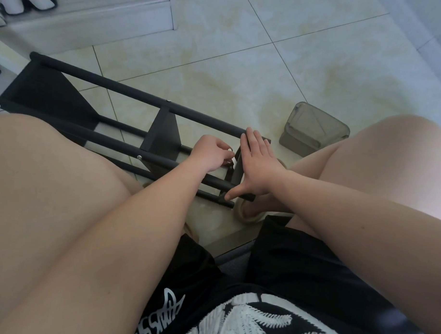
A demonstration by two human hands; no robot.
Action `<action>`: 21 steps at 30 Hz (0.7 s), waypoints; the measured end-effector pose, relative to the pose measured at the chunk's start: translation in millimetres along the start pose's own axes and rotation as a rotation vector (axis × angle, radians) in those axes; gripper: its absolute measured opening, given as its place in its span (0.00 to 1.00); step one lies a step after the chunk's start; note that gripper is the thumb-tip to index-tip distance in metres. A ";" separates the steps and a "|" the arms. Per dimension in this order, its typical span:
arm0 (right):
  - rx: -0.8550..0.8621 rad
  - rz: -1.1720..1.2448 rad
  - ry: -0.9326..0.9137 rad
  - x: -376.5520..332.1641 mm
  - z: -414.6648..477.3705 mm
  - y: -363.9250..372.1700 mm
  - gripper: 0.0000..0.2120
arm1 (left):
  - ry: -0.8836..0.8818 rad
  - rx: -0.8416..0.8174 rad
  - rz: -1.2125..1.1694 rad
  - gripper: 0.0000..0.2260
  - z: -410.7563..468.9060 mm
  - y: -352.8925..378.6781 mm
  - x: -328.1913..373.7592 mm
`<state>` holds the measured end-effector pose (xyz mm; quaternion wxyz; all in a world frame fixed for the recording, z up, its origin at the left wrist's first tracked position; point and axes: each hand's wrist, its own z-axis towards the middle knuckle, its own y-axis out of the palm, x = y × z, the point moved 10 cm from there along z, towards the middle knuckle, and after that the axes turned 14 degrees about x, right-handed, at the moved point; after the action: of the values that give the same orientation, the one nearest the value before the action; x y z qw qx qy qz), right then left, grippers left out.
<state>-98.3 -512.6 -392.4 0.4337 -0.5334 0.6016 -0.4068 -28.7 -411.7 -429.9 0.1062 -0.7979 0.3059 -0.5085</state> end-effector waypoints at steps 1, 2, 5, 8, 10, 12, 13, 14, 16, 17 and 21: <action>0.001 0.000 0.001 0.1 0.0 0.2 0.78 | 0.002 -0.005 -0.006 0.08 -0.1 0.5 0.2; 0.001 0.002 0.001 0.2 0.0 0.3 0.78 | 0.007 -0.013 -0.006 0.06 -0.1 1.5 0.6; 0.000 0.007 0.000 0.4 0.4 0.6 0.78 | 0.028 -0.049 0.011 0.02 -0.2 5.6 1.1; 0.003 0.008 0.001 0.6 0.5 1.5 0.79 | 0.039 -0.074 0.031 0.05 0.5 8.7 -0.2; 0.002 0.008 0.000 0.5 0.9 2.3 0.79 | 0.047 -0.078 0.051 0.07 1.3 9.0 -1.0; 0.005 0.005 0.000 0.7 1.4 2.5 0.79 | 0.047 -0.080 0.070 0.07 1.8 8.8 -2.3; 0.005 0.004 0.000 0.8 1.6 2.5 0.79 | 0.045 -0.085 0.081 0.07 1.7 9.0 -2.9; 0.006 0.003 -0.001 0.9 1.6 2.5 0.79 | 0.045 -0.094 0.097 0.07 1.5 9.8 -3.6; 0.009 0.000 -0.002 0.8 1.4 2.3 0.79 | 0.050 -0.119 0.133 0.07 0.7 12.3 -4.0; 0.008 -0.001 -0.003 0.7 1.3 2.3 0.79 | 0.050 -0.131 0.141 0.07 0.3 13.5 -4.2; 0.003 -0.002 -0.003 0.2 1.4 1.9 0.79 | 0.021 -0.167 0.131 0.05 -0.9 16.9 -5.9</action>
<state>-97.5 -512.7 -394.6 0.4351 -0.5340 0.5996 -0.4075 -37.7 -421.4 -442.0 0.0691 -0.7770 0.3997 -0.4813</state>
